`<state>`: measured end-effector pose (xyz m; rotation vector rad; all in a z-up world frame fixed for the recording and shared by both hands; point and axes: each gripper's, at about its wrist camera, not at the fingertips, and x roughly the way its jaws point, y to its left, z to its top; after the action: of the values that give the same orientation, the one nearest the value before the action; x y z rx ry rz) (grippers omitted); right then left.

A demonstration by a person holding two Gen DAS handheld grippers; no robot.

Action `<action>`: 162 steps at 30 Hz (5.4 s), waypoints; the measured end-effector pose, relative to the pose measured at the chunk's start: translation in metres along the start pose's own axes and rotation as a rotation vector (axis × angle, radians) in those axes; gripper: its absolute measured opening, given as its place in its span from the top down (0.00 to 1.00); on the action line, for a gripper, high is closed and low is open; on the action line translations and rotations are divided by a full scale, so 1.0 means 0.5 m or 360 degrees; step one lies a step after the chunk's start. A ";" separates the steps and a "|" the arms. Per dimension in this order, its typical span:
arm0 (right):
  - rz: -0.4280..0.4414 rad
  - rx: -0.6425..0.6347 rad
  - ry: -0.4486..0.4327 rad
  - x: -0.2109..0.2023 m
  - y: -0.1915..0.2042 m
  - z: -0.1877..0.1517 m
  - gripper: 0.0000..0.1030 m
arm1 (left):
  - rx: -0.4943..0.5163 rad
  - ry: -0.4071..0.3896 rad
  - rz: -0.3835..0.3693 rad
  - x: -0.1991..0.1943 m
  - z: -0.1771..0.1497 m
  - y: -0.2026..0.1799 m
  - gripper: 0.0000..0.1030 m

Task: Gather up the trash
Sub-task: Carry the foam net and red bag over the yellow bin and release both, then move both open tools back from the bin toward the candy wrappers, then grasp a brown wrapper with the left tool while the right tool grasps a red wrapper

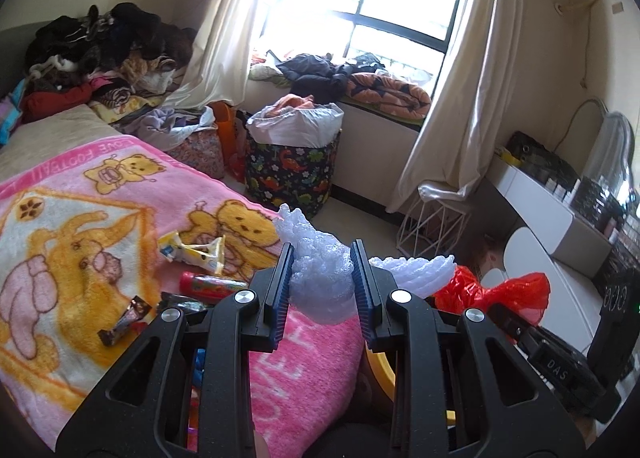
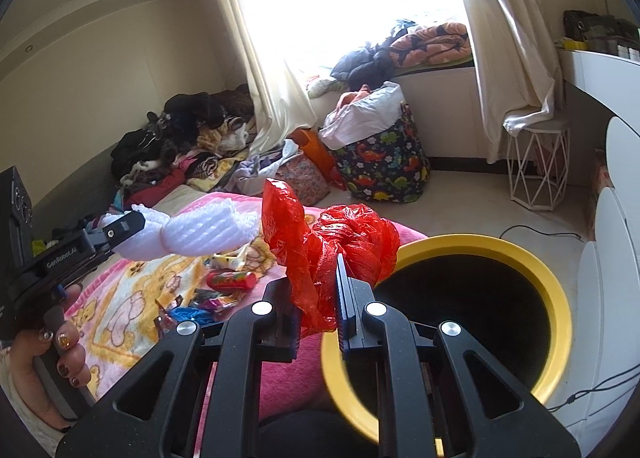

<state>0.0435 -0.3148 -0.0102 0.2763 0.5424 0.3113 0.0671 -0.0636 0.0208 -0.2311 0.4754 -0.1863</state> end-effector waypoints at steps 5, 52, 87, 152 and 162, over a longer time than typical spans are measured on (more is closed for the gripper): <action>-0.0036 0.0043 -0.0002 -0.005 -0.031 0.001 0.87 | 0.0063 0.0025 -0.0012 0.014 -0.012 -0.026 0.79; -0.0400 0.0334 0.0036 -0.005 -0.193 -0.051 0.25 | 0.0275 0.0341 -0.0133 0.151 -0.121 -0.143 0.11; -0.0026 -0.0055 0.0033 0.036 0.053 -0.034 0.13 | -0.0010 0.0005 0.0184 0.025 -0.003 0.078 0.11; 0.0614 -0.0501 0.0647 0.371 0.404 -0.096 0.94 | -0.0537 0.0538 0.0294 0.083 -0.165 0.466 0.73; 0.0559 -0.0301 0.0557 0.308 0.323 -0.068 0.94 | -0.0470 0.0543 0.0242 0.092 -0.159 0.426 0.92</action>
<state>0.1152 -0.1056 -0.0545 0.1315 0.8042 0.7566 0.0960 0.1156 -0.1234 -0.4542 0.8580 -0.0037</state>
